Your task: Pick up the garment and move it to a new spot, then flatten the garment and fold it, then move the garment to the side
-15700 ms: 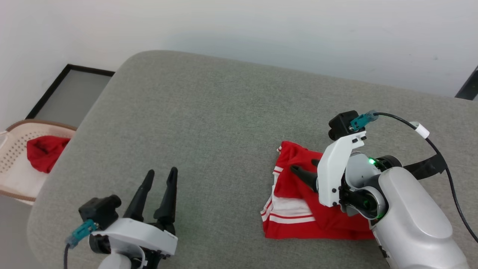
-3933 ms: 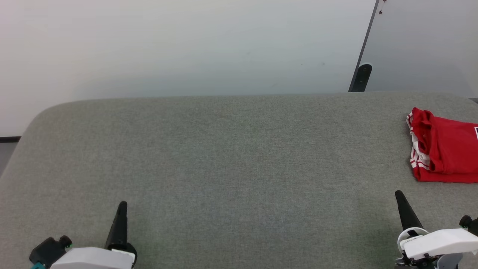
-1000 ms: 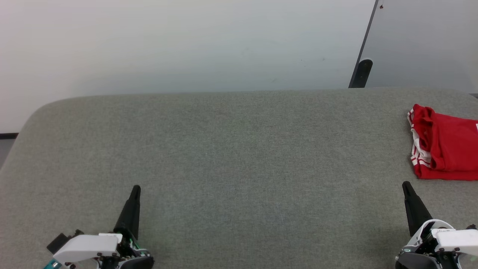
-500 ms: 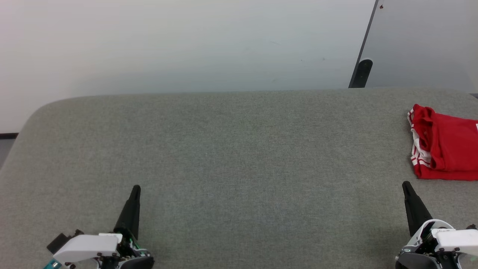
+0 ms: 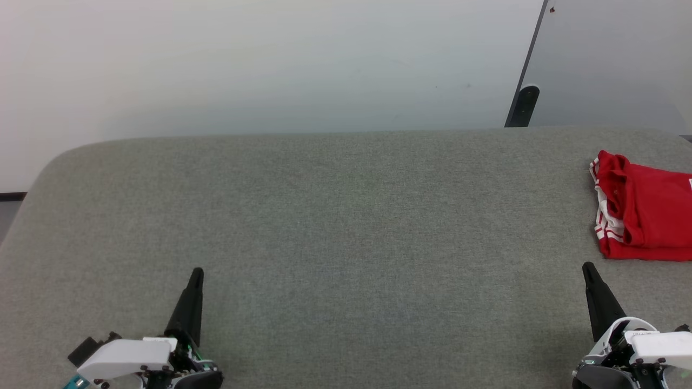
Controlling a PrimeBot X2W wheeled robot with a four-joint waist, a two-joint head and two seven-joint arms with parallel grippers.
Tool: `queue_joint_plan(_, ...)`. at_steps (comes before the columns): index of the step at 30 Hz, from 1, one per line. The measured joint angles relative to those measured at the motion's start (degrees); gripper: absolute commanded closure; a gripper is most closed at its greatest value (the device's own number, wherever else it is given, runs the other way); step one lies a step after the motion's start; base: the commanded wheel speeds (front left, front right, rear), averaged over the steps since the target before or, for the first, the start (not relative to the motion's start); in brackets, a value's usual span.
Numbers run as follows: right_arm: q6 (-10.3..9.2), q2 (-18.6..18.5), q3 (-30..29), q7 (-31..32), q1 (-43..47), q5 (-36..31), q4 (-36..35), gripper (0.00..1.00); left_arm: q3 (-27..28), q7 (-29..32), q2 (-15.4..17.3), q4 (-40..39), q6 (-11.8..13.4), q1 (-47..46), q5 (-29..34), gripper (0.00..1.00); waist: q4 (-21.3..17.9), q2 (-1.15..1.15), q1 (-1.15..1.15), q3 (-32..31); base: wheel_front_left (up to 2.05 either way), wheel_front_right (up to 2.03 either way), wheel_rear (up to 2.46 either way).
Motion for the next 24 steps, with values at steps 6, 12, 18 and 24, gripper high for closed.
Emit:
queue_joint_plan(6, 0.0, 0.0, 0.0, 0.0, 0.0, 0.0, 0.0, 1.0, 0.0, 0.0, 0.0, 0.0, 0.0, 0.0, 0.0, 1.0, 0.0, 0.0, 0.0, 0.0, 0.0, 0.0, 0.0)
queue_joint_plan(12, 0.0, 0.0, 0.0, 0.0, 0.0, 0.0, 0.0, 1.0, 0.0, 0.0, 0.0, 0.0, 0.0, 0.0, 0.0, 1.0, 0.0, 0.0, 0.0, 0.0, 0.0, 0.0, 0.0)
queue_joint_plan(18, 0.0, 0.0, 0.0, 0.0, 0.0, 0.0, 0.0, 1.0, 0.0, 0.0, 0.0, 0.0, 0.0, 0.0, 0.0, 1.0, 0.0, 0.0, 0.0, 0.0, 0.0, 0.0, 0.0)
queue_joint_plan(24, 0.0, 0.0, 0.0, 0.0, -0.1, 0.0, 0.0, 1.0, 0.0, 0.0, 0.0, 0.0, 0.0, 0.0, 0.0, 1.0, 0.0, 0.0, 0.0, 0.0, 0.0, 0.0, 0.0)
